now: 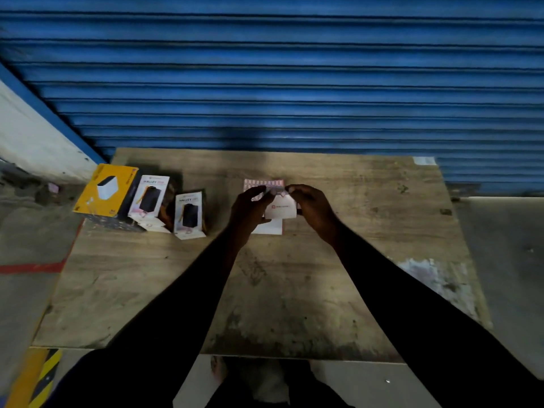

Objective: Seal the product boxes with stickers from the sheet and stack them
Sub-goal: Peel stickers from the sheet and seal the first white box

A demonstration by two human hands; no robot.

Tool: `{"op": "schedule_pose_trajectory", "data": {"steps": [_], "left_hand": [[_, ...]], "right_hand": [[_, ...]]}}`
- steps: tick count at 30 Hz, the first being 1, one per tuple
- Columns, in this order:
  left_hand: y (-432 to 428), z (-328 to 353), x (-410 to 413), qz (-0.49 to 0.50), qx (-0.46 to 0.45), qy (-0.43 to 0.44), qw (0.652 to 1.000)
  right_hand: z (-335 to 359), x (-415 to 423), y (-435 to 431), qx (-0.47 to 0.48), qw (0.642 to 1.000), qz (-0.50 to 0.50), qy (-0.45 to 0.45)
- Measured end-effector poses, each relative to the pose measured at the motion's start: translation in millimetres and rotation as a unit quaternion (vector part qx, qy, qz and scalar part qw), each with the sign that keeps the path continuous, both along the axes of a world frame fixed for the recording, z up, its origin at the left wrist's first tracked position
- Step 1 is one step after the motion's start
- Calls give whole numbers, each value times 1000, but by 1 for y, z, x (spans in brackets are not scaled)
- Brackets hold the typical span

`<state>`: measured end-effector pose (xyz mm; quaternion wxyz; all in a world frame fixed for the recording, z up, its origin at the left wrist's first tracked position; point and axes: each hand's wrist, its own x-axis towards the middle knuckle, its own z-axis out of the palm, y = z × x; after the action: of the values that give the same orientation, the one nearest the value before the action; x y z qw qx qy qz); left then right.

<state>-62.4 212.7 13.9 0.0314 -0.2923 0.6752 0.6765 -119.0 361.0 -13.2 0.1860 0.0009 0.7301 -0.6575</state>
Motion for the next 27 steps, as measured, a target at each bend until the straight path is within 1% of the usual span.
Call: {"op": "schedule_pose_trajectory", "data": {"steps": [3, 6, 7, 10, 13, 18, 23, 27], "left_hand": [[5, -8, -7, -53, -29, 17, 998], [8, -20, -13, -113, -48, 63, 990], [7, -27, -15, -132, -67, 75, 986], [3, -48, -26, -159, -178, 102, 966], [-2, -67, -45, -144, -218, 156, 953], [-11, -94, -72, -112, -222, 263, 932], [-16, -103, -80, -94, -218, 310, 921], [-15, -103, -75, -92, -174, 337, 921]], "right_hand": [[-4, -4, 14, 24, 998, 28, 51], [-19, -12, 26, 46, 993, 34, 102], [-25, -15, 29, 47, 992, 38, 115], [-39, -28, 33, 43, 988, 33, 147], [-52, -45, 30, 32, 981, 19, 192], [-71, -68, 22, -21, 970, 12, 244], [-76, -74, 15, -44, 957, 23, 286], [-80, -71, 15, -20, 950, 31, 309]]}}
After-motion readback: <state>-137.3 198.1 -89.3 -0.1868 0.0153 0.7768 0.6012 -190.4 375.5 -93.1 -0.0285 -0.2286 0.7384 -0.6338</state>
